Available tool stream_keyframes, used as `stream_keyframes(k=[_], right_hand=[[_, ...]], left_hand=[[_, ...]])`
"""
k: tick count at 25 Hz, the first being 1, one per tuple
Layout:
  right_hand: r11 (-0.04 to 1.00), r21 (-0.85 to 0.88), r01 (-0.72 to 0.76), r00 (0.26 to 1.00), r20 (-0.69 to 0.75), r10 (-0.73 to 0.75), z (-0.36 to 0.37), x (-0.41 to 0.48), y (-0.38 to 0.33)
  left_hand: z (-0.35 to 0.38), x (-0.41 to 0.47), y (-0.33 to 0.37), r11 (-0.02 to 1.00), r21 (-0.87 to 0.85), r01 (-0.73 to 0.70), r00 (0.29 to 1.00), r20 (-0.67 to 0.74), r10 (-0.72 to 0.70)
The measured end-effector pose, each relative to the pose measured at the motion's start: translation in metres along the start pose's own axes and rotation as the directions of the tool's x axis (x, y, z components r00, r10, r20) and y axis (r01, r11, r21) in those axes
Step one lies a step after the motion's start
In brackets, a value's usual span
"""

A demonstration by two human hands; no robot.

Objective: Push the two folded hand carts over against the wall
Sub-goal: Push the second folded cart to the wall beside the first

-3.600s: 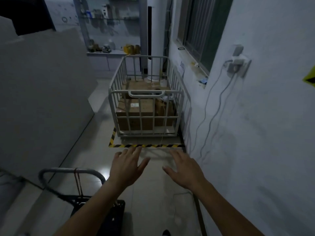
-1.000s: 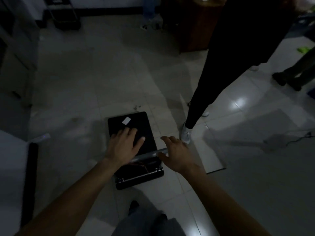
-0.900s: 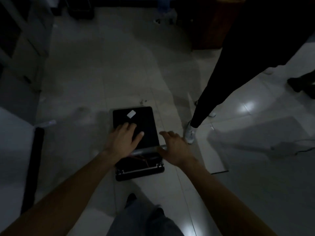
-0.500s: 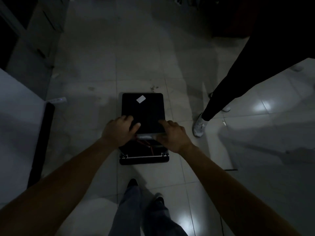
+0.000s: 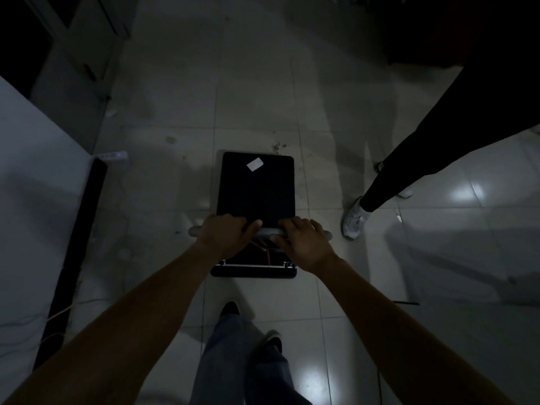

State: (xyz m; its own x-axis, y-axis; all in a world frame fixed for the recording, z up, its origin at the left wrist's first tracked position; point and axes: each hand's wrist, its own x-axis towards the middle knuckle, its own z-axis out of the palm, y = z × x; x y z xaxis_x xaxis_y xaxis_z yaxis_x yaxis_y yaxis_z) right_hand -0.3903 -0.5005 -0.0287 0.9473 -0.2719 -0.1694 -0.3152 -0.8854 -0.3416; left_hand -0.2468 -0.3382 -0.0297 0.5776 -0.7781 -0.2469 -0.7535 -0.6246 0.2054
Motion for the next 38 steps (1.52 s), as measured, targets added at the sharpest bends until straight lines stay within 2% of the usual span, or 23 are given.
stream_keyframes(k=[5,9,14,16,20,27,30,33,36,38], right_hand=[[0.997,-0.055,0.049,0.994,-0.098,-0.054,0.01,-0.003,0.004],[0.994,-0.086,0.072,0.984,-0.157,-0.085,0.011,-0.006,0.007],[0.989,-0.127,0.079,0.977,-0.186,-0.102,0.016,-0.007,0.011],[0.989,-0.126,0.072,0.974,-0.206,-0.097,0.019,-0.008,0.012],[0.992,-0.103,0.071,0.969,-0.23,-0.094,0.019,-0.009,0.01],[0.994,-0.071,0.081,0.951,-0.292,-0.099,0.01,0.012,0.016],[0.993,-0.079,0.086,0.951,-0.291,-0.106,0.004,0.036,0.028],[0.993,-0.084,0.086,0.951,-0.289,-0.107,-0.004,0.067,0.036],[0.993,-0.084,0.087,0.947,-0.302,-0.109,-0.013,0.097,0.041],[0.994,-0.076,0.074,0.952,-0.292,-0.094,-0.019,0.12,0.043]], left_hand=[[-0.001,0.001,0.004,0.992,0.117,0.041,0.999,-0.022,-0.039],[0.003,-0.003,0.007,0.981,0.191,-0.028,0.996,-0.077,0.043],[0.017,-0.003,0.007,0.994,0.107,0.012,0.965,-0.263,0.016],[0.023,-0.001,0.006,0.995,0.097,0.0,0.955,-0.296,0.029],[0.036,0.0,0.0,0.996,0.088,-0.028,0.953,-0.297,0.053],[0.03,0.024,-0.003,0.996,0.086,0.015,0.915,-0.402,0.021],[0.023,0.048,-0.006,0.999,0.044,0.018,0.926,-0.377,0.0],[0.013,0.076,-0.014,0.996,0.093,0.006,0.922,-0.386,0.03],[-0.007,0.106,-0.02,0.998,0.042,0.051,0.905,-0.425,-0.029],[-0.018,0.125,-0.027,0.999,0.019,0.035,0.918,-0.396,-0.025]])
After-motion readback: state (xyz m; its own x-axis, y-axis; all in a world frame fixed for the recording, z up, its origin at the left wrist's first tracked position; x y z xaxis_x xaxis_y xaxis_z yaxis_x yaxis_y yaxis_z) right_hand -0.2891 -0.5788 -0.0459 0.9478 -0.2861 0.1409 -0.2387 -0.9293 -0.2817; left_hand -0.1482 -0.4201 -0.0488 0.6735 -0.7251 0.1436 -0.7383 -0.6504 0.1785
